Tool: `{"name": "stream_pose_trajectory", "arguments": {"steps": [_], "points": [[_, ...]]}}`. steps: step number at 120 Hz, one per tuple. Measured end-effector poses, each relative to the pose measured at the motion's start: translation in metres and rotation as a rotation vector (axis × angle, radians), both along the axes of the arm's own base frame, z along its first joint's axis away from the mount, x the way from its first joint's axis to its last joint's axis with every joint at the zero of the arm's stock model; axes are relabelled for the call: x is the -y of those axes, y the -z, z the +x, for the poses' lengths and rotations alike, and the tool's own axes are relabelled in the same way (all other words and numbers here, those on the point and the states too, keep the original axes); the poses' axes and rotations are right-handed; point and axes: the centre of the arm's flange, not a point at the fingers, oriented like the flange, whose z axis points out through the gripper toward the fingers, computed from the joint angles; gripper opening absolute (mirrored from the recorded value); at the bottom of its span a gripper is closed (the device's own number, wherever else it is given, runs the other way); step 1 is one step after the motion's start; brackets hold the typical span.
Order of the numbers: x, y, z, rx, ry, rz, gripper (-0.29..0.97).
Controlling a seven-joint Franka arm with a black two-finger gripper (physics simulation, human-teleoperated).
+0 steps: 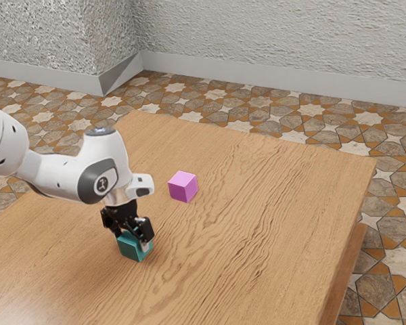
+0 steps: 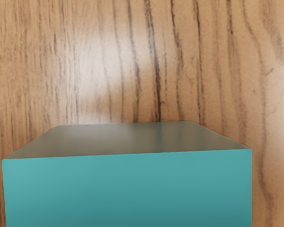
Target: Pick up the blue block with one arm, and put the blue block on the pink block with one arm
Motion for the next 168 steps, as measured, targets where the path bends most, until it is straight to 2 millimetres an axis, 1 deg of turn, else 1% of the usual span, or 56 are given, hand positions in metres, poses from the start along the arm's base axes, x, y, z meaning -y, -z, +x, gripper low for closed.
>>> {"name": "stream_pose_trajectory", "arguments": {"steps": [14, 53, 62, 76, 107, 117, 124, 130, 134, 139, 147, 154, 160, 168], "points": [[0.0, 0.002, 0.001, 0.004, -0.011, 0.007, 0.68], [0.0, -0.002, 0.006, 0.055, -0.015, 0.031, 0.67], [0.003, -0.002, 0.007, 0.06, -0.013, 0.032, 0.66], [0.005, -0.002, 0.007, 0.066, -0.014, 0.034, 0.6], [0.005, -0.001, 0.007, 0.068, -0.024, 0.035, 0.41], [0.005, -0.002, 0.007, 0.069, -0.027, 0.039, 0.37], [0.005, -0.007, 0.008, 0.075, -0.029, 0.042, 0.35], [0.004, -0.017, 0.009, 0.087, -0.032, 0.046, 0.35], [0.004, -0.025, 0.014, 0.098, -0.033, 0.048, 0.35], [-0.001, -0.04, 0.024, 0.12, -0.04, 0.054, 0.34], [-0.021, -0.071, 0.046, 0.16, -0.067, 0.072, 0.34], [-0.036, -0.092, 0.063, 0.182, -0.085, 0.089, 0.34], [-0.044, -0.101, 0.077, 0.187, -0.092, 0.098, 0.35], [-0.048, -0.1, 0.105, 0.174, -0.087, 0.106, 0.35]]}}
